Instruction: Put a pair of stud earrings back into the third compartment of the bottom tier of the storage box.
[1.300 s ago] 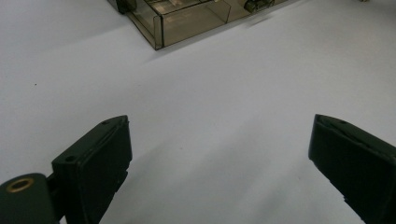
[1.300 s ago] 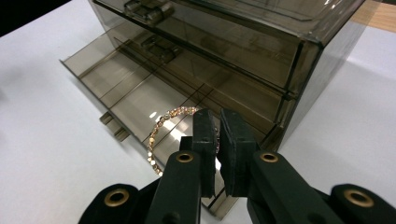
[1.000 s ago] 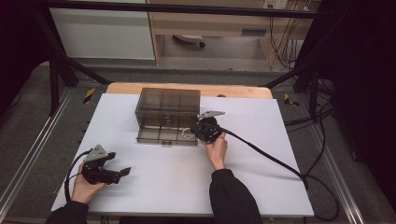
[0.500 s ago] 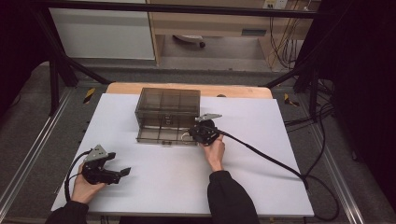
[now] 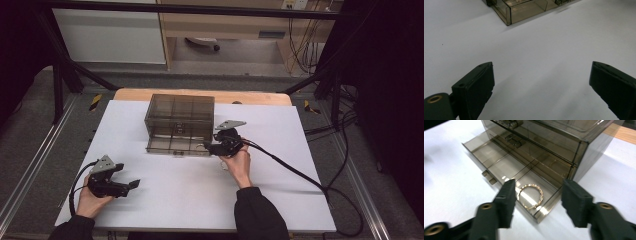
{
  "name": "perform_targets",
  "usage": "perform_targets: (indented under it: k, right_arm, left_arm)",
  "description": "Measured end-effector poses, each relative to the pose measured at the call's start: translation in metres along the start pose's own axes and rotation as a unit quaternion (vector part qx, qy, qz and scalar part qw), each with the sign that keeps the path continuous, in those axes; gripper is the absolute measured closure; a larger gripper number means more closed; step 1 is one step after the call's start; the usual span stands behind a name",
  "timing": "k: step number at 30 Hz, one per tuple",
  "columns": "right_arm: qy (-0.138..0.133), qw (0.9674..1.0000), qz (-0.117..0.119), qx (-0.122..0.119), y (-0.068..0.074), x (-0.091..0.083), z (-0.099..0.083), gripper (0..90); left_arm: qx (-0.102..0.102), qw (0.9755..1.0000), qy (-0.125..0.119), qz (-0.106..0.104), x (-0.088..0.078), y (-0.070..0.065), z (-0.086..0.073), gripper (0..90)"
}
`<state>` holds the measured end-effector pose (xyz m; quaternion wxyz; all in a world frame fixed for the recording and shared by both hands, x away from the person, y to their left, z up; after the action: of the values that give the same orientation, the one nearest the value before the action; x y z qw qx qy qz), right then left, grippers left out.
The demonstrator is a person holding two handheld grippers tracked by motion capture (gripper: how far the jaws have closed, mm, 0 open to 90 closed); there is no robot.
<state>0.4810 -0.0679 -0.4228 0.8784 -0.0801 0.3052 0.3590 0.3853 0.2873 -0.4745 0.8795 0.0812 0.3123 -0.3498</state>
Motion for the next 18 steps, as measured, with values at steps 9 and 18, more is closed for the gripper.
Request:
perform_targets:
  k: [9, 18]
  right_arm:
    - [-0.002, 1.0, -0.004, 0.006, -0.013, -0.028, -0.015, 18.3]
    - [0.003, 0.9999, -0.01, 0.013, -0.03, -0.043, -0.04, 6.8]
  left_arm:
    - [0.0, 1.0, 0.001, 0.0, 0.0, 0.0, 0.0, 5.9]
    - [-0.002, 1.0, 0.001, 0.0, 0.001, 0.0, 0.0, 5.9]
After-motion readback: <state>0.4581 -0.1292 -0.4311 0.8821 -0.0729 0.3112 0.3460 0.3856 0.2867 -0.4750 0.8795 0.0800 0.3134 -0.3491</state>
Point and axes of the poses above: each handheld gripper's, and its own axes: x roughly forward along the jaws, z roughly out of its top, y roughly to its left, the point moved 4 cm from there along x, roughly forward along the jaws
